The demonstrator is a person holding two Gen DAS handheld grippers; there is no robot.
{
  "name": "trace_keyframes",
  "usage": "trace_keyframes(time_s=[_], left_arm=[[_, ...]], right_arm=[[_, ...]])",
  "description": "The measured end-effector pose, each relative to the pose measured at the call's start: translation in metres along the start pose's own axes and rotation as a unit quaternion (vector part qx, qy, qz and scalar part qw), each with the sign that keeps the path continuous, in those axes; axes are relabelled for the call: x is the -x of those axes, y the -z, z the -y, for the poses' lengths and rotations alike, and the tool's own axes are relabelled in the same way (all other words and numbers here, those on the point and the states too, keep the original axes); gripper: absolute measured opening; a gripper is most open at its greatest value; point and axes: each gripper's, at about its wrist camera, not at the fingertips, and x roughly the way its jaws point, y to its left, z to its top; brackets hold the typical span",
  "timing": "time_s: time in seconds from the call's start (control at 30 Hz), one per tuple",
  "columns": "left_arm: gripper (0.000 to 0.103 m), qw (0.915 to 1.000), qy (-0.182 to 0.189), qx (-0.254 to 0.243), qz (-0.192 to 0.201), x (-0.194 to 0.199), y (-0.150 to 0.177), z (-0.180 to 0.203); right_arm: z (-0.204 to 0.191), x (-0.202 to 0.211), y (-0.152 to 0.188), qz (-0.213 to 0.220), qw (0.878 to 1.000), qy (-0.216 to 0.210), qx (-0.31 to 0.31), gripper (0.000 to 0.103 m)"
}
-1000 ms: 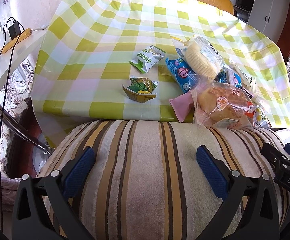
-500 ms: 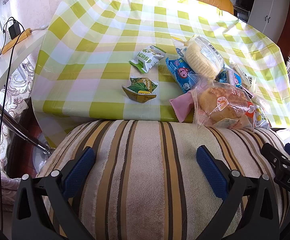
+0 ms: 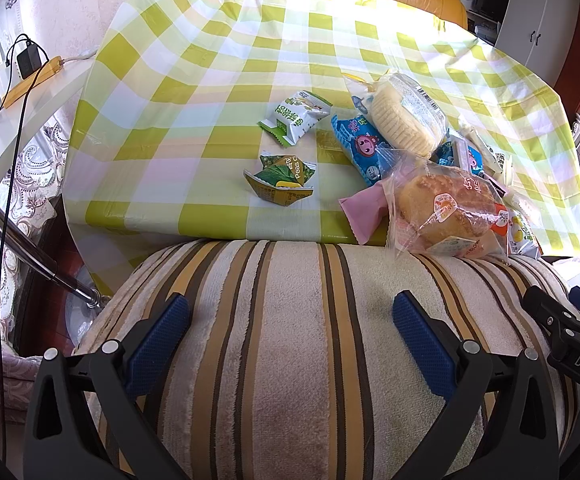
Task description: Organize snacks
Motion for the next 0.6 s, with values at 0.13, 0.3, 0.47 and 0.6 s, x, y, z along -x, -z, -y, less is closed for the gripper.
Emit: trace_keyframes(time_s=[0.13,0.3,0.47,0.6], left_arm=[[0.099,1.0,0.0,0.0,0.0,-0.0001,0.0,0.0002],[0.099,1.0,0.0,0.0,0.0,0.0,-0.0001,0.0],[0.099,1.0,0.0,0.0,0.0,0.0,-0.0001,0.0001],[0.099,1.0,0.0,0.0,0.0,-0.0001,-0.0001,0.0001]], right_arm=[[0.0005,0.0,0.0001,0.0,1.0,0.0,0.0,0.102],[-0.0005,-0.0004,-0.0001,0.0,1.0,0.0,0.0,0.102],[0.0005,-0.0003,0.0,0.0,1.0,0.0,0.0,0.102],[-0.0005,-0.0003,0.0003,0.001,1.0,0.0,0.0,0.102]])
